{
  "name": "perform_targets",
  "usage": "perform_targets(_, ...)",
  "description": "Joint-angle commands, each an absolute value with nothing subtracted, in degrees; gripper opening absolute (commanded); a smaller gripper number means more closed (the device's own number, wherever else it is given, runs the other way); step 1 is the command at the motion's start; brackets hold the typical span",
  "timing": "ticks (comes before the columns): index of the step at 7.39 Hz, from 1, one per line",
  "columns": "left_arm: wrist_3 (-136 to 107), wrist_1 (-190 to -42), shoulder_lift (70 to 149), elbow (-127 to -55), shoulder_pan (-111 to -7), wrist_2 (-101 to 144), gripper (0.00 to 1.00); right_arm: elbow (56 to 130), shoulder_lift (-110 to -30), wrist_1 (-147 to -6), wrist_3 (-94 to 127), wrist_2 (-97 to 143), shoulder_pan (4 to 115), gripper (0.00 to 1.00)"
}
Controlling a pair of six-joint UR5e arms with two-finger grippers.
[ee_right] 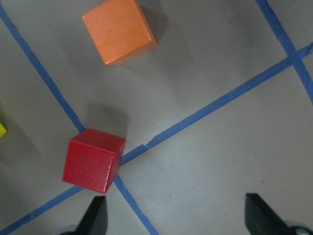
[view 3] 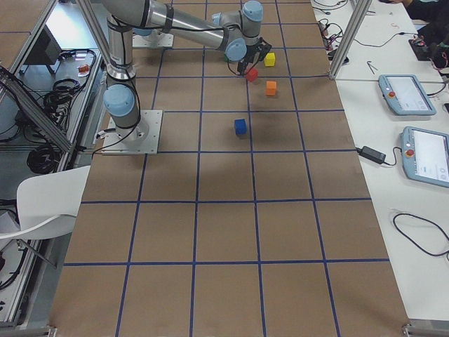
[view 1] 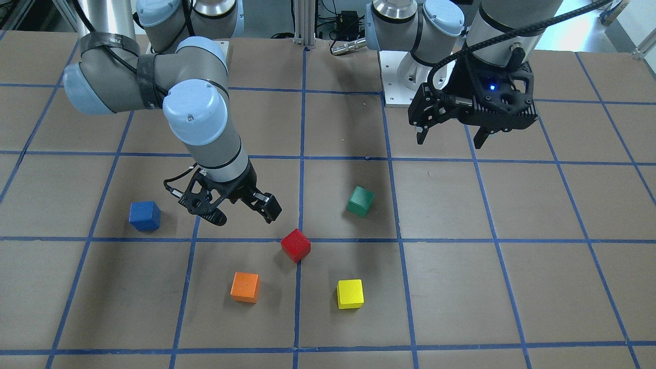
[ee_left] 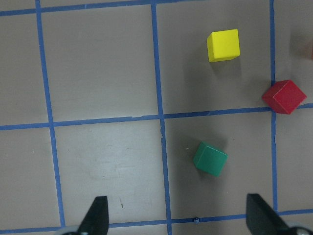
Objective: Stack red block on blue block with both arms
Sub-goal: 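Reach the right gripper over the red cube and grasp it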
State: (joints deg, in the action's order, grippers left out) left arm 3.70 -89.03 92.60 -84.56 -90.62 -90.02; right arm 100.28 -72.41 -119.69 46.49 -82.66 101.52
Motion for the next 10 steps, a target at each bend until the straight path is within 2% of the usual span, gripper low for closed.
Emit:
perform_targets(1,4.0,-88.8,92.6,-84.9,-90.4,-90.1,1.0,99.7,-70.4,-120.3,53.7,-82.9,103.9,1.0)
perform_targets(4,3.3,-88.8,92.8,-85.1,-90.7,-90.2,1.0,93.4,-63.6,-120.4,56.8,-83.6,105.7,1.0)
perform_targets(7,3.3,-88.9,92.6,-85.1,-90.8,-90.2,1.0,92.4,-61.0,-120.8,56.0,-83.0,106.7,1.0)
perform_targets(10,3.2,-88.9,92.4,-84.9,-90.8,-90.0,1.0,87.3,-56.1,-120.6,57.0,-82.7,106.7,1.0)
